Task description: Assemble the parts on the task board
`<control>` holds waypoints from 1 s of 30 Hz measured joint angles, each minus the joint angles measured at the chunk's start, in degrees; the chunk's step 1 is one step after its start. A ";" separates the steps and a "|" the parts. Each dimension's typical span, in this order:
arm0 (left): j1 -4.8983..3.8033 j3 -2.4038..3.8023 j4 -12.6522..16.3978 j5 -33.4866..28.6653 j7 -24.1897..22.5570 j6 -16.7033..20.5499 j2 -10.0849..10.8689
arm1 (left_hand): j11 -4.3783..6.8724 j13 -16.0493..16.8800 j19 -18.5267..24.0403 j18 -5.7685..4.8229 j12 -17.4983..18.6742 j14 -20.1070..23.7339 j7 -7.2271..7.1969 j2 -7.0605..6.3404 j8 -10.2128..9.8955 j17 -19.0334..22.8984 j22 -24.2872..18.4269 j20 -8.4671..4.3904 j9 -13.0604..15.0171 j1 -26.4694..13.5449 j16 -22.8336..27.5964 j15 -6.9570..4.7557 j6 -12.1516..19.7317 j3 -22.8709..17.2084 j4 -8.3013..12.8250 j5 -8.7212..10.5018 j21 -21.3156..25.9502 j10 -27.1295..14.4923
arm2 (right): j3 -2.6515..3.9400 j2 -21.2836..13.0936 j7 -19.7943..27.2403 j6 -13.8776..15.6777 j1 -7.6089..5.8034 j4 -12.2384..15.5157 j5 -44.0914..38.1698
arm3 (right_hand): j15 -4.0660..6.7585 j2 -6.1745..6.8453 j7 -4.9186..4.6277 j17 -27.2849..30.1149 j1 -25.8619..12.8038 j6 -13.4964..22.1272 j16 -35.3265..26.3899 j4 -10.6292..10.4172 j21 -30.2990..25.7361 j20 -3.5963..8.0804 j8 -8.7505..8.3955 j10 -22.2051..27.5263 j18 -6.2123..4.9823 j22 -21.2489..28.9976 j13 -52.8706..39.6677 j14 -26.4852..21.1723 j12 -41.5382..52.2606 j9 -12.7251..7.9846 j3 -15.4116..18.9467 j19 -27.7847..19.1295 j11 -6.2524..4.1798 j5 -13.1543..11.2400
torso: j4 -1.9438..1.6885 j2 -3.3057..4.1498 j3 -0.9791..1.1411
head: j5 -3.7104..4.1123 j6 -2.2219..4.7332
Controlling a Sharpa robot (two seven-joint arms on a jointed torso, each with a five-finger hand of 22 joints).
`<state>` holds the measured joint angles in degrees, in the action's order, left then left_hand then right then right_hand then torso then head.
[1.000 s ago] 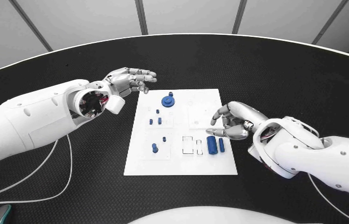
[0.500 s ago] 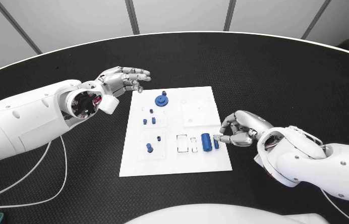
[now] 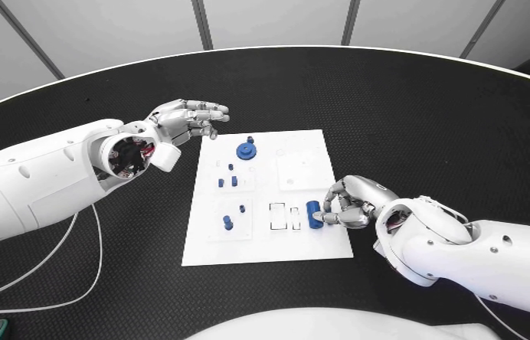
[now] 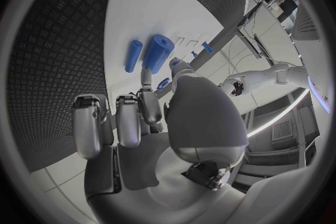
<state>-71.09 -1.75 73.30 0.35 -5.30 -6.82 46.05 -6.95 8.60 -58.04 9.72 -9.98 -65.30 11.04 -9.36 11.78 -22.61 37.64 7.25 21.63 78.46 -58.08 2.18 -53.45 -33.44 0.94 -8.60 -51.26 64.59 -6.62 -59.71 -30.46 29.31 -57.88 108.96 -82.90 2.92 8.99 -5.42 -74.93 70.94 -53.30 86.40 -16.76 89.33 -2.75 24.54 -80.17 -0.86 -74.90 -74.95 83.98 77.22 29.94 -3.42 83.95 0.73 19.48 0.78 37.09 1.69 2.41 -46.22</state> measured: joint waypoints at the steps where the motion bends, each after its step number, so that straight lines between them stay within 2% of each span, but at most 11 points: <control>1: 0.00 0.00 0.01 0.00 0.00 -0.01 0.01 | 0.00 0.00 0.00 0.00 0.00 0.00 0.00 0.00 0.00 0.00 0.00 0.00 0.00 0.00 0.00 0.00 0.00 0.00 0.00 0.00 0.00 0.00 | 0.00 0.20 0.02 0.00 0.12 -0.07 -0.01 | 0.00 0.00 0.11 0.00 0.00 0.11 0.00 0.00 0.17 0.00 0.00 -0.12 0.00 0.00 0.00 0.00 0.00 0.00 0.00 0.00 0.12 0.19 | 0.02 0.00 0.00 | -0.08 -0.03; 9: 0.00 0.00 0.01 0.00 0.04 -0.03 0.00 | 0.00 0.00 0.00 0.00 0.00 0.00 0.00 0.00 0.00 0.09 -0.06 0.00 0.00 0.00 0.00 0.00 0.00 0.18 -0.18 0.00 0.00 0.00 | 0.01 1.35 -0.06 -0.04 0.52 -0.74 -0.02 | 0.00 0.00 0.01 0.01 0.00 0.40 0.00 0.00 0.31 0.00 0.00 -0.20 0.00 0.00 0.01 0.00 0.00 0.00 0.00 0.00 0.20 0.27 | 0.07 0.00 0.00 | -0.35 -0.16; 17: 0.00 0.00 0.08 0.00 0.07 0.01 0.03 | 0.00 0.00 0.00 0.00 0.00 0.00 0.00 0.00 0.00 0.08 -0.06 0.00 0.00 0.00 0.00 0.00 0.00 0.18 -0.18 0.00 0.00 0.00 | 0.01 2.41 -0.48 -1.36 0.58 -2.10 -0.03 | 0.00 0.00 0.01 0.01 0.00 0.40 0.00 0.00 0.30 0.00 0.00 -0.20 0.00 0.00 0.01 0.00 0.00 -0.01 0.00 0.00 0.20 0.51 | 0.05 0.00 -0.04 | -0.49 -0.13; 24: -0.01 0.00 0.13 0.00 0.19 -0.01 0.09 | 0.00 0.00 0.00 0.00 0.00 0.00 0.00 0.00 0.00 0.08 -0.06 0.00 0.00 0.00 0.00 0.00 0.00 0.17 -0.17 0.00 0.00 0.00 | 0.01 3.72 -1.10 -2.36 0.61 -3.62 -0.03 | -0.01 -0.30 0.01 0.01 -0.31 0.40 0.00 -0.02 0.30 0.00 0.22 -0.20 0.00 0.00 0.02 0.00 0.00 0.05 0.33 0.00 0.20 0.59 | 0.03 0.02 -0.07 | -0.57 -0.28; 30: -0.01 0.00 0.09 0.00 0.33 -0.15 0.07 | 0.00 0.00 0.00 0.00 0.00 0.00 0.00 0.00 0.00 0.08 -0.06 0.00 0.00 0.00 0.00 0.00 0.00 0.17 -0.17 0.00 0.00 0.00 | 0.01 5.06 -1.48 -2.57 0.83 -4.34 -0.03 | -0.01 -1.05 0.00 0.02 -1.06 0.40 0.00 -0.02 0.30 0.00 0.24 -0.20 0.00 0.00 0.02 -0.01 0.02 0.11 0.96 0.00 0.20 0.59 | 0.01 0.02 -0.09 | -0.64 -0.40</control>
<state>-71.10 -1.75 73.39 0.35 -4.97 -6.97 46.12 -6.95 8.60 -58.04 9.72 -9.98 -65.30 11.04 -9.36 11.78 -22.53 37.58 7.25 21.63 78.46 -58.08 2.18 -53.45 -33.27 0.77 -8.60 -51.26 64.59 -6.61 -54.65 -31.94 26.74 -57.05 104.62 -82.93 2.91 7.94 -5.41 -74.91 69.89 -52.90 86.39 -16.78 89.64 -2.75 24.78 -80.36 -0.86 -74.90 -74.93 83.97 77.23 30.04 -2.46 83.95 0.93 20.07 0.79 37.11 1.59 1.76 -46.62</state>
